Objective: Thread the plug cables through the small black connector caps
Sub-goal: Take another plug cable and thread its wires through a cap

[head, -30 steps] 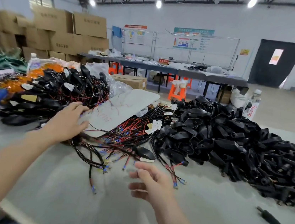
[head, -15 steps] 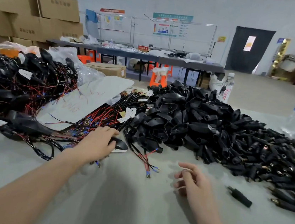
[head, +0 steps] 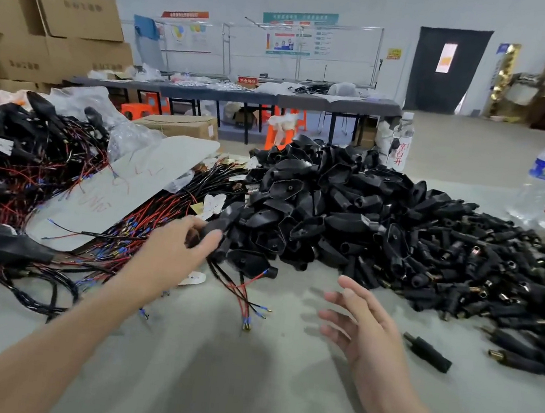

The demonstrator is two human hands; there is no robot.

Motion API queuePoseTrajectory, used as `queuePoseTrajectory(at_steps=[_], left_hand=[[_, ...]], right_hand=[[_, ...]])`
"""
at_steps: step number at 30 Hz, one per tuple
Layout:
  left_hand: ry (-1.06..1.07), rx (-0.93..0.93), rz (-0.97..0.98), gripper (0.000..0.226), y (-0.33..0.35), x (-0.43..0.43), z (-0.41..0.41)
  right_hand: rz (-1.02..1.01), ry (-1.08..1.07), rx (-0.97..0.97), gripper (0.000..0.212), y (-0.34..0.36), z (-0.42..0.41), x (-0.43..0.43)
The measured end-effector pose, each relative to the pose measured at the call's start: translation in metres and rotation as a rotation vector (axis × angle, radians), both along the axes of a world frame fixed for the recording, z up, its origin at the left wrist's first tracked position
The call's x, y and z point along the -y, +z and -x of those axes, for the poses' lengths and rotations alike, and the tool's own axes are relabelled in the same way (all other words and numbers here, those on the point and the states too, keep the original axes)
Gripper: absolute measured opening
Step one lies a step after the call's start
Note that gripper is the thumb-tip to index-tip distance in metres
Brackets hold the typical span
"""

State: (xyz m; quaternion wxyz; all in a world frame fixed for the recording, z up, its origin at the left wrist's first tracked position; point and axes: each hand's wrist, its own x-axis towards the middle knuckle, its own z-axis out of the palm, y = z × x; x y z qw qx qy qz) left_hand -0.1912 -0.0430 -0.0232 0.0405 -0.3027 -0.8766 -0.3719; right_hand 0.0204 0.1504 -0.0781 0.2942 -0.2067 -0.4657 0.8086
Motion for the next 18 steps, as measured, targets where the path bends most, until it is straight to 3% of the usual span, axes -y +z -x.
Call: queuePoseTrajectory(at_steps=[2, 4, 6, 8, 11, 13, 15, 18], left_hand=[[-0.159, 0.304, -0.214, 0.036, 0.0, -0.031, -0.036], [-0.34, 0.488, -0.243, 0.042, -0.01, -0.063, -0.078], [-0.466, 0.517, -0.242, 0.037, -0.024, -0.087, -0.11], [-0.459, 0.421, -0.191, 0.041, -0.029, -0.098, -0.12], [-0.155, 0.13, -0.037, 0.051, -0.023, -0.096, -0.092], [0.109, -0.025, 0.054, 0.039, -0.019, -0.087, -0.054], [0.27, -0.045, 0.126, 0.03, -0.019, -0.074, -0.017], [0.424, 0.07, 0.294, 0.03, -0.03, -0.056, 0.021]], right_hand=[[0.068, 0.058, -0.02, 0.033, -0.001, 0.005, 0.004], [0.11, 0.135, -0.005, 0.051, -0.002, 0.009, 0.011], [0.147, 0.169, 0.002, 0.054, -0.003, 0.009, 0.015], [0.16, 0.126, 0.033, 0.047, -0.007, 0.007, 0.013], [0.217, 0.051, 0.008, 0.024, -0.007, 0.004, 0.007], [0.29, -0.011, -0.009, 0.016, -0.004, 0.001, 0.002], [0.306, -0.027, 0.003, 0.014, -0.002, -0.002, -0.001], [0.31, -0.017, -0.004, 0.014, -0.002, -0.004, -0.006]])
